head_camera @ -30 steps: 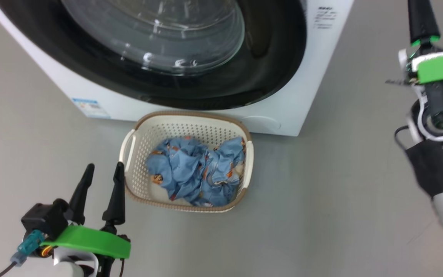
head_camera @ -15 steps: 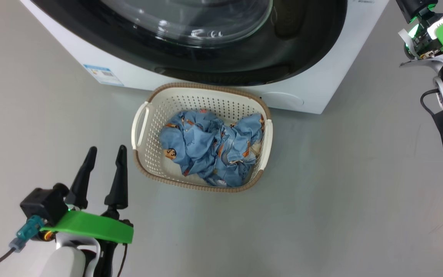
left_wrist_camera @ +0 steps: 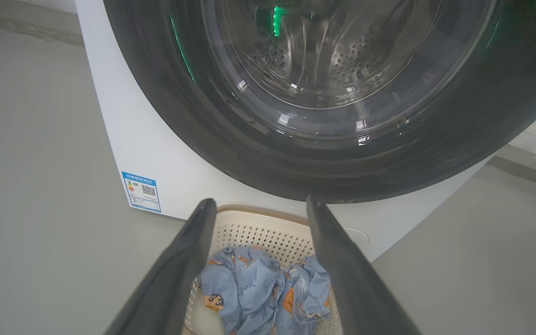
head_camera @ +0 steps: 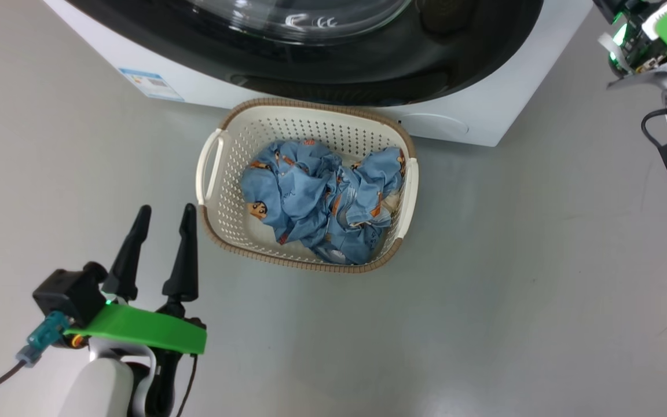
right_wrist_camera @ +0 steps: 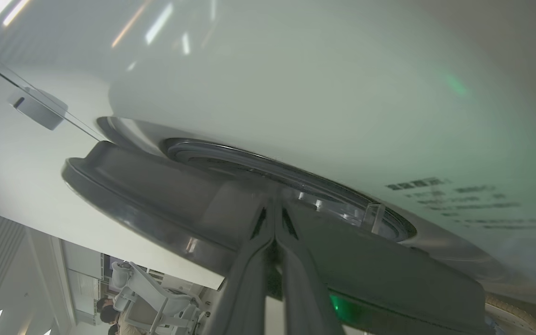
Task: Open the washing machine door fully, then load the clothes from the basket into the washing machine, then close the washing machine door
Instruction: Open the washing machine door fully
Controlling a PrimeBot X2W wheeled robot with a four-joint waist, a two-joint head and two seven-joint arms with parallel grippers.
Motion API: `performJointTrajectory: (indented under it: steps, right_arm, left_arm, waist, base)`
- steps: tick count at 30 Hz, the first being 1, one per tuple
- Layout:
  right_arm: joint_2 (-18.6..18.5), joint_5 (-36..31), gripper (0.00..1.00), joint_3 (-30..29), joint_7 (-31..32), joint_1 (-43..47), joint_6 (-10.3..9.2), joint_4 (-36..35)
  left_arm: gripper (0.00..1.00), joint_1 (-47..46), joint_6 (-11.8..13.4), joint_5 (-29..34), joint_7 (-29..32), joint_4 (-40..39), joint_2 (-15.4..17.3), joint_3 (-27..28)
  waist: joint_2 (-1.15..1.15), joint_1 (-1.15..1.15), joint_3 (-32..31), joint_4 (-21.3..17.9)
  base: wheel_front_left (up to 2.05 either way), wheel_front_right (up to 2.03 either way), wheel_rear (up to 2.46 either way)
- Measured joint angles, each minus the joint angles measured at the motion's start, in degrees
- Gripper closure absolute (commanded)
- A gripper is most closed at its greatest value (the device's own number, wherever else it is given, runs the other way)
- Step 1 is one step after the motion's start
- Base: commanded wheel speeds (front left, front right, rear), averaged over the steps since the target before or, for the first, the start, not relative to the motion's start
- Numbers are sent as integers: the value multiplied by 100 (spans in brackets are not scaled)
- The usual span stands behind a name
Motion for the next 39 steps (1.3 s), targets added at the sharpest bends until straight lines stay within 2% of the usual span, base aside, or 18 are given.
performJointTrajectory:
  steps: [11, 18, 26, 39]
  right_arm:
    - [54, -226, 100, 49, -54, -194, 0, -19]
    - [68, -227, 100, 196, 75, -70, -1, -48]
    - [104, -227, 100, 403, 185, 524, -1, -278]
    - [289, -220, 100, 735, 437, 1703, -1, -766]
  left_arm:
    - [0, -134, 0, -53, 0, -1, -30, -96]
    - [0, -130, 0, -52, 0, 35, -36, -93]
    - [0, -3, 0, -45, 0, 70, -25, -89]
    - [0, 709, 0, 71, 0, 163, 54, 53]
  waist:
    - [0, 0, 157, 94]
    - [0, 1, -7, 73]
    - [0, 0, -391, 12]
    - [0, 0, -1194, -47]
  base:
    - [0, 0, 0]
    - [0, 0, 0]
    - [0, 0, 0]
    - [0, 0, 0]
